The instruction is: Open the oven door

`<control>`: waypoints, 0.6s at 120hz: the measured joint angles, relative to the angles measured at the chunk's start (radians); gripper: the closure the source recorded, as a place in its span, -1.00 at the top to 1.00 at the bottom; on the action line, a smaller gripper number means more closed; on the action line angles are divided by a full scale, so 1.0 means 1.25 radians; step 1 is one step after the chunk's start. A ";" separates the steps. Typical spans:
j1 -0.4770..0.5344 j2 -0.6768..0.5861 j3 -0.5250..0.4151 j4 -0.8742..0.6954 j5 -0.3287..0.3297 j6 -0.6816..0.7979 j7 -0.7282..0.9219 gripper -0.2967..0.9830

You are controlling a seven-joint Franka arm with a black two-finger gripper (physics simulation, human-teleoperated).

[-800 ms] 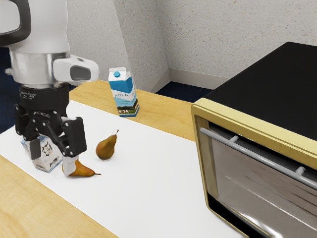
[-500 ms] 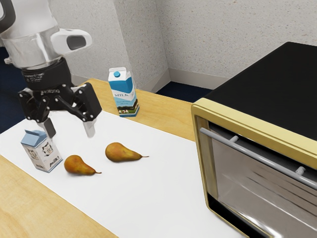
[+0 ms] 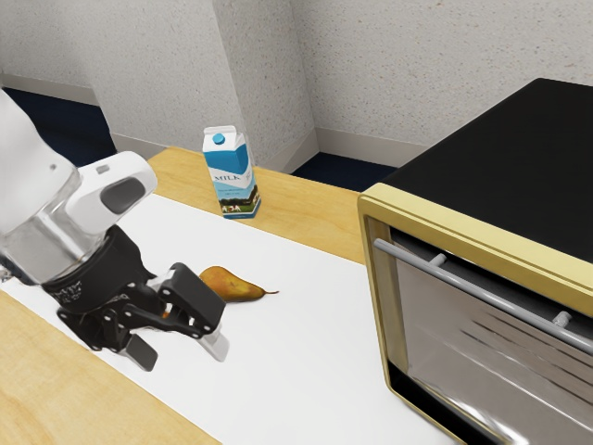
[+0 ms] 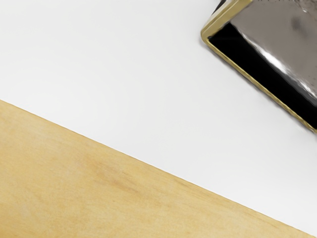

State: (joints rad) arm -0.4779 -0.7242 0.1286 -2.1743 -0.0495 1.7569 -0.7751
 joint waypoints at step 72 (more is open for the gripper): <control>-0.056 0.207 -0.045 0.105 -0.048 0.293 -0.084 0.53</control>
State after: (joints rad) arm -0.5481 -0.4650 0.0730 -2.0427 -0.1097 2.1235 -0.8796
